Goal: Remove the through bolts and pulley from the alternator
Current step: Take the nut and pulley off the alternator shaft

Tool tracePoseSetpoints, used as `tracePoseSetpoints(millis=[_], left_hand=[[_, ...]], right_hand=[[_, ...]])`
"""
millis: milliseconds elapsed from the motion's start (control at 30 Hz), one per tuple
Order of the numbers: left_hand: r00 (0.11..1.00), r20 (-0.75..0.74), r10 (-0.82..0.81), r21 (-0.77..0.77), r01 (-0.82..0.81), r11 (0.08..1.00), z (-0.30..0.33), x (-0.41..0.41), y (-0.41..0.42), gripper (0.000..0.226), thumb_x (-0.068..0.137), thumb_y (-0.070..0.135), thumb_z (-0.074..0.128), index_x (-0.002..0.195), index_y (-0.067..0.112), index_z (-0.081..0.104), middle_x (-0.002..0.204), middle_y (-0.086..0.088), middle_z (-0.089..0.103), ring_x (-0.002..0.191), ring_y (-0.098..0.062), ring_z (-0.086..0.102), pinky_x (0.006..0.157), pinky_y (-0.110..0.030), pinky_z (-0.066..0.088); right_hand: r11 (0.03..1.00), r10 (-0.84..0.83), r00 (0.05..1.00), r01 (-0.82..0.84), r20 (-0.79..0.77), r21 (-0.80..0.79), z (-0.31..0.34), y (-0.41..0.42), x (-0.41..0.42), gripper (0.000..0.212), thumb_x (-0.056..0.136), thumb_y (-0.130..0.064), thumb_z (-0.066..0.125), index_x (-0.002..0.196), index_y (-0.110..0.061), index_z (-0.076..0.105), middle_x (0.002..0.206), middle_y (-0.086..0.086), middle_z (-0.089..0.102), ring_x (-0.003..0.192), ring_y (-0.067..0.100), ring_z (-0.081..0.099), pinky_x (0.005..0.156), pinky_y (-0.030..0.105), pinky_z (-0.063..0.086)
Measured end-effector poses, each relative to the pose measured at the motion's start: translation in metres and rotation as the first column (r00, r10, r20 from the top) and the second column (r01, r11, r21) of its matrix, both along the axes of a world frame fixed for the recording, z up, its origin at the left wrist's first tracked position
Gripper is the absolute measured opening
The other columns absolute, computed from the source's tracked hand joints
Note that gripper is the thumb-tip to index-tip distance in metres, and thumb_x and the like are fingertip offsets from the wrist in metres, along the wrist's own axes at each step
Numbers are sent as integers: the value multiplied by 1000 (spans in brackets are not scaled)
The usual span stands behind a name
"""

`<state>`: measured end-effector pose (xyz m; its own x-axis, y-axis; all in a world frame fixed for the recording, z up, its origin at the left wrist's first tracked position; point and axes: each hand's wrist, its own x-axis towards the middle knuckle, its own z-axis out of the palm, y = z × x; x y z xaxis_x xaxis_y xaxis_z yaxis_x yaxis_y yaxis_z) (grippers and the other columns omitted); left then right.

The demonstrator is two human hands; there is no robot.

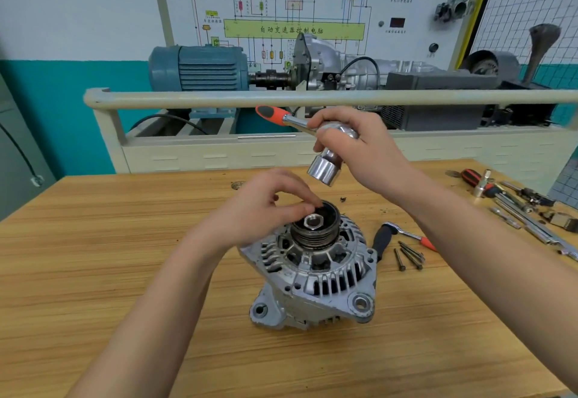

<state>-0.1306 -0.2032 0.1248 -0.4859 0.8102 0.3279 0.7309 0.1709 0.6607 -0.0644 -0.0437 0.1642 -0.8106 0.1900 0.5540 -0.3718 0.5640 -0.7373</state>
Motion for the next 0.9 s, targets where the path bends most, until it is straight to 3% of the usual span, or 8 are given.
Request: tracePoseSetpoints(millis=[100, 233, 333, 433, 533, 667, 767, 900], left_hand=[[988, -146, -43, -252, 5, 968, 14, -4, 7, 17, 81, 25, 75, 98, 28, 75, 104, 16, 58, 99, 4, 52, 81, -11, 36], [965, -253, -70, -453, -54, 890, 32, -1, 21, 20, 79, 28, 77, 99, 24, 76, 97, 12, 60, 100, -10, 56, 89, -27, 43], [927, -366, -82, -559, -148, 816, 41, 3, 32, 23, 78, 32, 76, 100, 24, 74, 97, 8, 57, 99, -15, 55, 84, -28, 44], [894, -439, -87, -572, -203, 794, 42, 6, 37, 24, 81, 34, 74, 102, 23, 73, 89, 10, 54, 94, -15, 54, 76, -26, 41], [872, -483, -76, -545, -232, 806, 36, 10, 33, 24, 86, 36, 68, 103, 19, 70, 85, 11, 53, 98, -17, 48, 76, -29, 40], [827, -560, -42, -523, -314, 792, 25, 17, 29, 37, 92, 46, 56, 103, 13, 66, 103, -2, 58, 104, -21, 45, 81, -31, 41], [782, -622, -22, -492, -370, 788, 24, 20, 27, 40, 91, 50, 54, 105, 14, 65, 108, -1, 55, 107, -22, 43, 86, -39, 43], [772, -635, 6, -430, -360, 828, 20, 21, 20, 37, 91, 51, 54, 106, 20, 68, 112, 2, 55, 106, -20, 48, 84, -35, 43]], right_hand=[[1000, -16, 1000, 16, -6, -23, 5, 3, 3, 18, 92, -4, 51, 93, -17, 63, 80, 10, 56, 55, 9, 44, 49, 13, 40], [1000, -10, 1000, 11, -13, 15, 6, 7, 7, 18, 92, -5, 51, 92, -18, 63, 80, 10, 58, 57, 10, 45, 50, 13, 40], [999, -20, 1000, 20, -3, 27, 5, 11, 8, 18, 91, -7, 52, 89, -21, 64, 83, 14, 61, 59, 12, 48, 51, 16, 42], [1000, -21, 1000, 21, 3, -6, 2, 14, 10, 12, 86, -17, 53, 89, -21, 64, 82, 11, 60, 59, 9, 50, 51, 15, 43], [1000, -27, 1000, 27, 2, -12, -2, 16, 11, 13, 90, -8, 54, 89, -17, 63, 81, 11, 58, 57, 6, 47, 49, 11, 41], [999, -38, 999, 38, 8, -5, -4, 16, 12, 17, 90, -7, 54, 86, -21, 62, 80, 11, 59, 58, 10, 46, 49, 13, 40], [1000, -14, 1000, 14, 15, -1, -4, 13, 12, 9, 83, -20, 54, 87, -22, 63, 79, 11, 60, 60, 13, 48, 50, 17, 42], [1000, -17, 1000, 16, 24, 17, -2, 10, 14, 17, 77, -29, 49, 85, -25, 63, 78, 10, 62, 61, 14, 52, 53, 27, 44]])
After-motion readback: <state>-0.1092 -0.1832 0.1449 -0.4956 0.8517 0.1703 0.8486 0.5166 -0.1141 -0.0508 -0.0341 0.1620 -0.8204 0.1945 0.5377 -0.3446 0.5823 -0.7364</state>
